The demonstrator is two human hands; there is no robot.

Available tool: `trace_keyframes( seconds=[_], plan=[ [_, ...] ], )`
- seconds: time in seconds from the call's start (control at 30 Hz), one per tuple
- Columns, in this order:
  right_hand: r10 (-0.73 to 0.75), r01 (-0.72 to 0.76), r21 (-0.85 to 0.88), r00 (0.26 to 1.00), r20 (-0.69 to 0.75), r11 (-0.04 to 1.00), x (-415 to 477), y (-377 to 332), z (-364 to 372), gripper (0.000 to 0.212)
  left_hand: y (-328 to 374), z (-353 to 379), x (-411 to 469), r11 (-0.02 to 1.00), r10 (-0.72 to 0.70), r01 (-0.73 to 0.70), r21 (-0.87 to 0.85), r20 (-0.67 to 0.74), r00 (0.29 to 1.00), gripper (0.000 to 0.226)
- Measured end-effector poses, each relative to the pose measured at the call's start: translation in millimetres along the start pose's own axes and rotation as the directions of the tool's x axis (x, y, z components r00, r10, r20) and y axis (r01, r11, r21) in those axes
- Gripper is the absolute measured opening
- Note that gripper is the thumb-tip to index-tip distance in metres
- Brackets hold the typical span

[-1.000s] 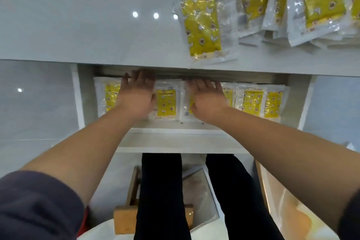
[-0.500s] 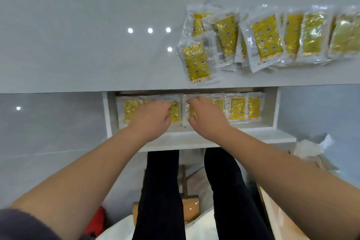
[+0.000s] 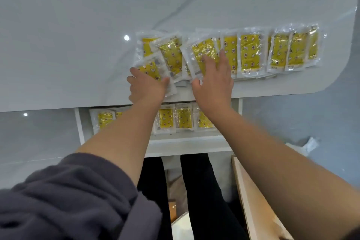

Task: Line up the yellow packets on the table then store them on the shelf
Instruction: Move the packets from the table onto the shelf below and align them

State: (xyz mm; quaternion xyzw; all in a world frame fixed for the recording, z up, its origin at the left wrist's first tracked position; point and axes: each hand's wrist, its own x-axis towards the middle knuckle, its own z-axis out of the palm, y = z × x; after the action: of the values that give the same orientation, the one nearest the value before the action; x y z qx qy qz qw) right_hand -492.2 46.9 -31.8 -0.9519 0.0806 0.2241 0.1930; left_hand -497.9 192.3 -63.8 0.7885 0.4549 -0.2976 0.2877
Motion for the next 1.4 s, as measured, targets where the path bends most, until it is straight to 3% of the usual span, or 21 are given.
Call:
trace_keyframes(
  seconds=[0.23, 0.33, 0.43, 0.5, 0.67, 0.8, 0.97, 1.1, 1.27, 1.4],
  plan=[
    [-0.100, 0.107, -0.176, 0.994, 0.050, 0.979, 34.5, 2.0, -2.3, 0.055, 10.1, 3.9, 14.0, 0.999, -0.017, 0.022, 0.026, -0.159, 0.987, 0.082],
    [-0.106, 0.110, -0.234, 0.994, 0.028, 0.966, 41.7, -0.3, 0.6, 0.058, 8.6, 3.8, 14.8, 0.999, 0.049, -0.050, -0.002, -0.168, 0.985, 0.074],
    [-0.057, 0.063, -0.223, 0.998, 0.033, 0.973, 48.1, -1.9, 2.7, 0.070, 16.5, 6.6, 8.9, 0.969, 0.207, -0.223, -0.106, -0.140, 0.968, 0.060],
    [-0.033, 0.037, -0.195, 0.999, 0.028, 0.980, 49.5, -4.1, 3.3, 0.078, 25.1, 6.3, 6.5, 0.936, 0.236, -0.262, -0.234, -0.132, 0.963, 0.058],
    [-0.014, 0.010, -0.074, 0.998, -0.056, 0.997, 55.2, -4.3, -2.0, 0.082, 42.3, 5.4, 12.1, 0.831, 0.013, -0.061, -0.552, -0.090, 0.996, 0.054],
    [0.039, -0.038, 0.017, 0.996, -0.079, 0.999, 60.1, -3.4, -3.5, 0.085, 51.3, 5.8, 20.2, 0.880, -0.007, -0.038, -0.474, -0.092, 0.996, 0.056],
    [0.028, -0.027, -0.129, 1.000, 0.009, 0.991, 55.2, -8.5, 5.9, 0.074, 48.7, -0.8, 23.3, 0.886, 0.063, -0.091, -0.454, -0.075, 0.995, 0.037],
    [-0.025, 0.034, -0.159, 0.998, 0.057, 0.987, 48.3, -24.8, 19.0, 0.077, 31.7, -17.1, 27.9, 0.881, 0.093, -0.098, -0.464, -0.034, 0.995, 0.026],
    [-0.164, 0.200, -0.245, 0.973, 0.160, 0.948, 40.2, -64.6, 42.2, 0.074, 4.8, -41.7, 43.1, 0.900, 0.079, -0.099, -0.426, -0.065, 0.995, 0.031],
    [-0.186, 0.231, -0.191, 0.955, 0.230, 0.954, 34.4, -96.6, 53.8, 0.069, -12.4, -64.0, 60.0, 0.925, 0.090, -0.110, -0.364, -0.072, 0.993, 0.037]
  ],
)
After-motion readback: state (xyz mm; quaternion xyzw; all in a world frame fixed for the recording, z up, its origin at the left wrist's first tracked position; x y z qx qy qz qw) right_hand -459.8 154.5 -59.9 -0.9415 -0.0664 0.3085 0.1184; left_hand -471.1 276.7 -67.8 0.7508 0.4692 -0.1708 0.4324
